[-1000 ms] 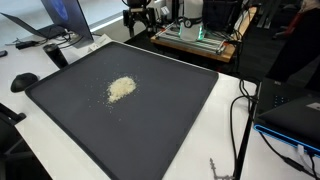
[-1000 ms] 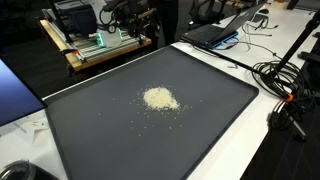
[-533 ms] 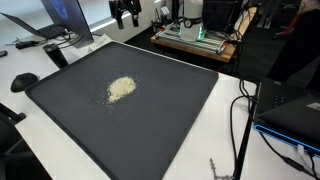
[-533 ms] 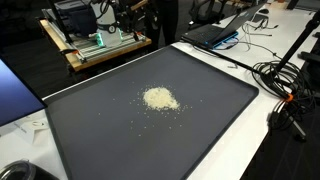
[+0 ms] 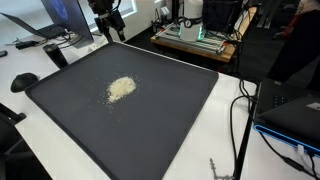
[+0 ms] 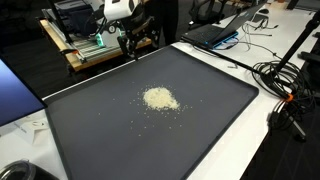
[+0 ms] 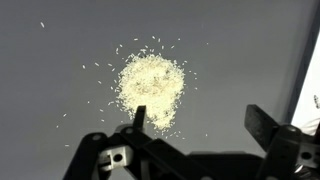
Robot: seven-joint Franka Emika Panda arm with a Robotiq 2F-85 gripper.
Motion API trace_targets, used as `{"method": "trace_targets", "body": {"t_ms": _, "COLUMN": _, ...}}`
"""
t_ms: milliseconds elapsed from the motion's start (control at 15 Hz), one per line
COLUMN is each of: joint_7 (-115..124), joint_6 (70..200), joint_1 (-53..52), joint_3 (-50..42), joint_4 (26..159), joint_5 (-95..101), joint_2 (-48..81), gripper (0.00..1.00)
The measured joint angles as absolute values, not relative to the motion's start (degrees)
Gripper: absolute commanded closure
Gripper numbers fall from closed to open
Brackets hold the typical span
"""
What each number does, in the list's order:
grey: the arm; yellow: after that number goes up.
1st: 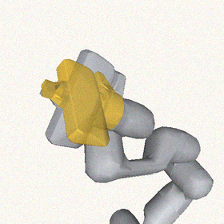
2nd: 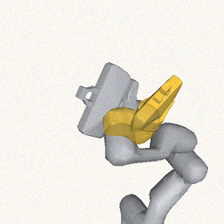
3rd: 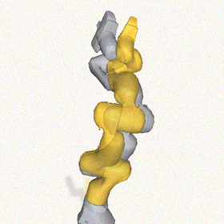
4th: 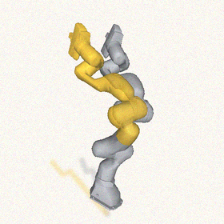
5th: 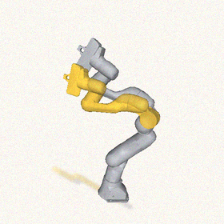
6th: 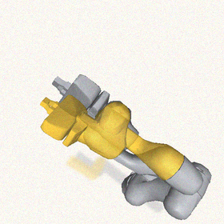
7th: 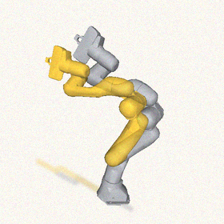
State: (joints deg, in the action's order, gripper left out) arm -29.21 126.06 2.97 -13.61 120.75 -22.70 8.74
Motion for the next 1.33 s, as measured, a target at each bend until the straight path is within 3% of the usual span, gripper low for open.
{"method": "trace_targets", "body": {"t_ms": 533, "joint_7": -34.11, "joint_6": 118.96, "joint_1": 12.43, "joint_3": -6.69, "joint_4": 102.26, "joint_5": -22.81, "joint_2": 23.09, "gripper": 0.00}}
{"method": "trace_targets", "body": {"t_ms": 1333, "joint_7": -38.24, "joint_6": 99.66, "joint_1": 11.30, "joint_3": -0.93, "joint_4": 72.37, "joint_5": -2.76, "joint_2": 40.84, "gripper": 0.00}}
